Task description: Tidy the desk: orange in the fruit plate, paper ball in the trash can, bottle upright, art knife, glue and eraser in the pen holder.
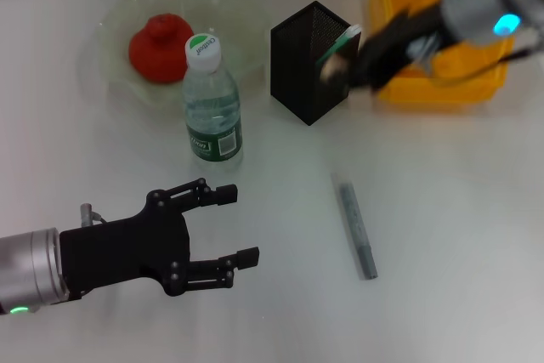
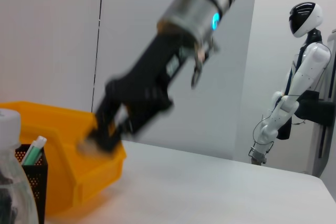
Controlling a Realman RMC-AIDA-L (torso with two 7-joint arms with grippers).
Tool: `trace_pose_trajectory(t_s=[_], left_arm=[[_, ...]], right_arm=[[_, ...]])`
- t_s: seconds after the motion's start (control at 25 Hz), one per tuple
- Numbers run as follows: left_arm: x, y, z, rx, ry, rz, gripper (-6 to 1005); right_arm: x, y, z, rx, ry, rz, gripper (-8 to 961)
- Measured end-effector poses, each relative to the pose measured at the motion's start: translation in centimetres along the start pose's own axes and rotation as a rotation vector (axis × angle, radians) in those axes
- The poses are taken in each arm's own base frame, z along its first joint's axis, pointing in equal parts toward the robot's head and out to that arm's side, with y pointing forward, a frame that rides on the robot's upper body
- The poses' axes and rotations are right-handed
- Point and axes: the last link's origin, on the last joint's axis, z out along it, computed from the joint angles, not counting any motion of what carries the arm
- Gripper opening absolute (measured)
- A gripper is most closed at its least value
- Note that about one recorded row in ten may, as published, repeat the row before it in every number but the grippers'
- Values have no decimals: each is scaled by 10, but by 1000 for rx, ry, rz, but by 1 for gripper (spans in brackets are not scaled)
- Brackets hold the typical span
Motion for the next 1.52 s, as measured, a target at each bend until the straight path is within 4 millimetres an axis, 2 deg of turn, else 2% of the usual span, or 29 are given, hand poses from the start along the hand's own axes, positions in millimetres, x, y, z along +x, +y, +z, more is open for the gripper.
trace_pose_trajectory(t_s=[0.04, 0.08, 0.24, 0.32, 0.64, 0.88, 1.16, 1.24, 1.52], left_arm=[[0, 0, 0, 0, 0, 0, 842], [0, 0, 0, 0, 0, 1, 842], [1, -1, 1, -2, 0, 2, 842], [1, -1, 2, -3, 0, 2, 842], [2, -3, 3, -9, -3, 5, 842], [1, -1, 3, -16, -8, 1, 842], [0, 0, 2, -13, -8, -2, 842], [0, 0, 2, -13, -8, -2, 842], [0, 0, 2, -15, -7, -1, 842]], right_arm=[[-5, -11, -18, 47, -58, 23, 257], [-5, -11, -18, 47, -58, 23, 257], [-9, -37, -41, 118, -152, 71, 256], [-9, -41, -41, 122, -160, 75, 256], [-16, -50, -6, 51, -180, 63, 256], [-20, -54, 4, 35, -178, 57, 257], [-19, -56, 7, 47, -178, 46, 263], [-19, -57, 7, 49, -180, 46, 448], [-21, -50, -7, 37, -183, 30, 522]])
